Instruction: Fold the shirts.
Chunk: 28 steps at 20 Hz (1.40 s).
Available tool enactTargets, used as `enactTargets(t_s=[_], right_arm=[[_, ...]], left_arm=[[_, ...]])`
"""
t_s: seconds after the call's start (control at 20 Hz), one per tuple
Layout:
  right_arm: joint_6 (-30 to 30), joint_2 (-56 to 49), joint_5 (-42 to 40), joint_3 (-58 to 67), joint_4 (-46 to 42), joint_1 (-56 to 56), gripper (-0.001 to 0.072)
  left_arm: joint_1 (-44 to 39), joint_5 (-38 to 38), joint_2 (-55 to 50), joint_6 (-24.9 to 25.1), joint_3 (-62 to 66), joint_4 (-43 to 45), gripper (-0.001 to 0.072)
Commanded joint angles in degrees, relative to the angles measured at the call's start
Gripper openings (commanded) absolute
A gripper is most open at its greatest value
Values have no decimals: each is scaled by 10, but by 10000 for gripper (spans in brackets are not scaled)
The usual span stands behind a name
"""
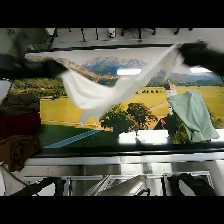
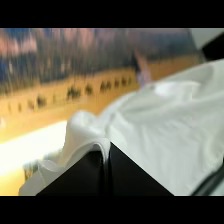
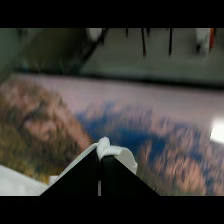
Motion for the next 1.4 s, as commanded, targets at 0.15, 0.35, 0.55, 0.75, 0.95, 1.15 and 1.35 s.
enactTargets(t_s=[0.15, 0.35, 0.55, 0.75, 0.95, 1.15, 1.35], right_arm=[[-6, 139, 42, 238, -116, -41, 16], [-6, 153, 42, 237, -144, -41, 16], [15, 73, -26, 237, -133, -40, 16], [17, -96, -142, 213, -52, -39, 16], [30, -289, -106, 133, -37, -11, 16], [57, -471, -37, 137, 21, 3, 16], [86, -569, 8, 203, 36, -4, 15]], left_arm=[[49, -107, 208, -47, 239, 55, 21], [109, -134, 297, -51, 113, 77, 21], [132, -118, 279, -56, -18, 70, 21], [85, -78, 150, -40, -139, 47, 21], [22, -179, -41, 4, -240, 49, 21], [24, -203, -268, 5, -196, 42, 21], [24, -195, -412, 2, -71, 42, 21]])
